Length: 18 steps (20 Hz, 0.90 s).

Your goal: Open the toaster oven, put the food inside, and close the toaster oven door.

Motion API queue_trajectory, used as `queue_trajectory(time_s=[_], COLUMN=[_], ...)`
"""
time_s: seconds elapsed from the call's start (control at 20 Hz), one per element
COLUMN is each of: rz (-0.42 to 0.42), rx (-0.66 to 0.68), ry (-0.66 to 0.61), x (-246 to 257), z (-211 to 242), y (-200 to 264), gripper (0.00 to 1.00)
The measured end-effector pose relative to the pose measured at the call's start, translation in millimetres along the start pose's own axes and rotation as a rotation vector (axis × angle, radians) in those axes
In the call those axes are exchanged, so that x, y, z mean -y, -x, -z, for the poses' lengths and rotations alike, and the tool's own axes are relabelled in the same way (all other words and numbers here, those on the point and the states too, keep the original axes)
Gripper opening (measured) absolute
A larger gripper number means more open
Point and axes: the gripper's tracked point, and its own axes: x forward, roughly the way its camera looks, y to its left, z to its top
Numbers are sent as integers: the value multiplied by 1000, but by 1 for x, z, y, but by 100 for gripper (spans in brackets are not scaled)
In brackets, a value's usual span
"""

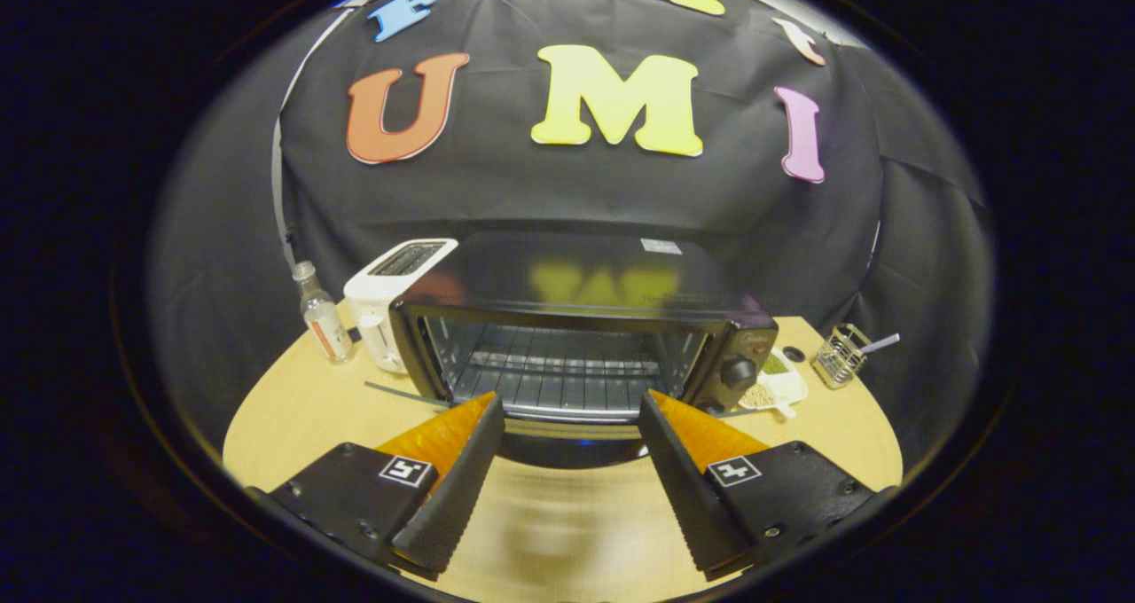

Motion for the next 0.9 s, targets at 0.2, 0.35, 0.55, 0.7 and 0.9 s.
queue_trajectory(time_s=[0.2, 0.35, 0.55, 0.7, 0.9], rz=[-11, -20, -27, -30, -26], rx=[-35, -69, -148, -163, -178], ry=[17, 20, 23, 35, 31], x=[-1, -4, -4, -4, -5], z=[25, 44, 76, 91, 100], y=[12, 19, 22, 23, 24], gripper=[98, 98, 98, 98, 98])
